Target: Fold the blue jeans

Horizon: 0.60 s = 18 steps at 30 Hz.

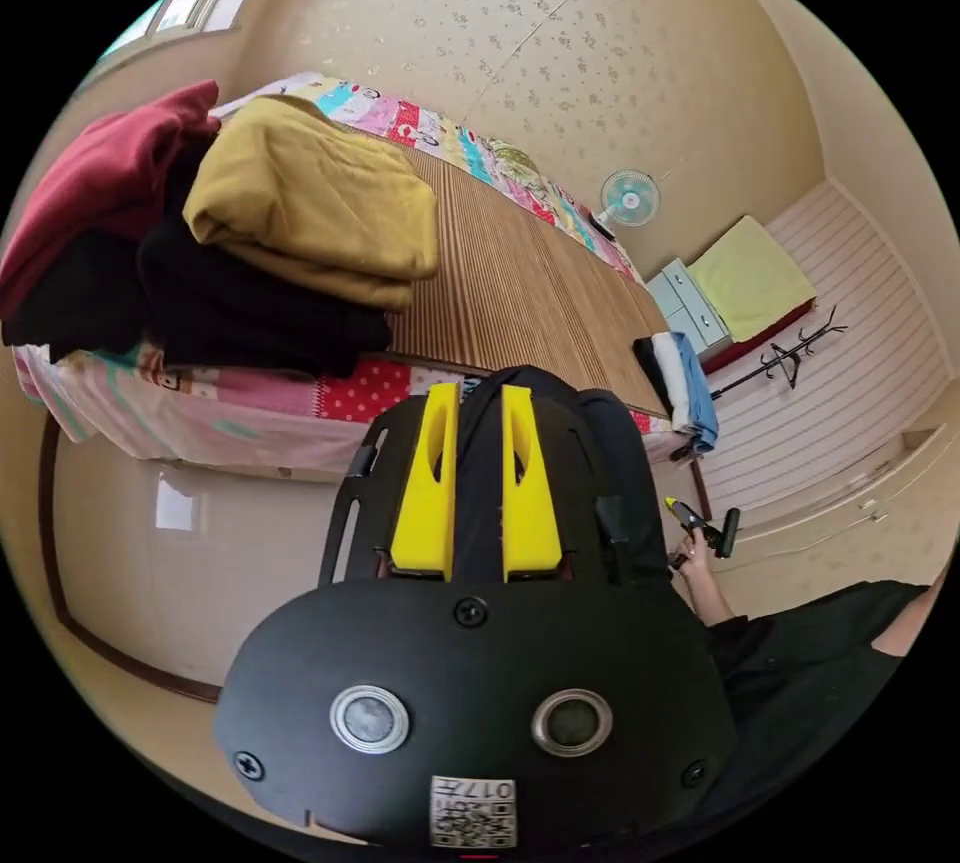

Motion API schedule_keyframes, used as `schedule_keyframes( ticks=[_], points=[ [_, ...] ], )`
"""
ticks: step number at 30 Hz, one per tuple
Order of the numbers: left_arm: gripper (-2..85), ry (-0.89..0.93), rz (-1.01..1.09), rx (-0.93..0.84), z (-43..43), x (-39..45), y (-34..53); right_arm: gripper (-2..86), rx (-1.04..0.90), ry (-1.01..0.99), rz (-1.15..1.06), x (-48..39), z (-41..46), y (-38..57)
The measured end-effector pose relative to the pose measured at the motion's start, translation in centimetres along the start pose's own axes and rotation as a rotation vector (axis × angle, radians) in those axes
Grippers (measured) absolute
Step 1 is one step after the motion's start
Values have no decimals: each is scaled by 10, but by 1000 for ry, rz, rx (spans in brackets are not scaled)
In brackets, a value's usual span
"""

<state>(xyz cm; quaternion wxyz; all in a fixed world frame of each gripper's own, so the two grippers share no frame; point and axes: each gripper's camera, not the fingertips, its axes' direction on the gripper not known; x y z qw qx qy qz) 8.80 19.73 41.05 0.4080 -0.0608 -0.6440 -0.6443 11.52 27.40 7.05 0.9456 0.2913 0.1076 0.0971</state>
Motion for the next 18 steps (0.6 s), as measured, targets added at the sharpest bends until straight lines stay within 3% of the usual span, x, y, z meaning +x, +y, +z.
schedule_keyframes(
  ticks=[2,4,5,9,11,14,18],
  points=[
    [78,-20,15,84,-11,-1,-12,3,-50,298,-305,-74,5,-21],
    [78,-21,30,137,-9,2,-39,3,-80,456,-381,-106,20,-38],
    [79,-14,38,127,-5,3,-49,3,-108,416,-397,-118,29,-50],
    [117,-85,69,45,50,13,-104,3,-23,-47,-389,-142,26,-72],
    [129,-119,34,-38,88,4,-114,3,52,-400,-358,-142,22,-73],
    [96,-155,-83,-130,129,-24,-112,3,110,-701,-316,-127,20,-62],
    [32,233,-78,25,77,-28,-108,3,129,-839,-236,-90,9,-46]
  ],
)
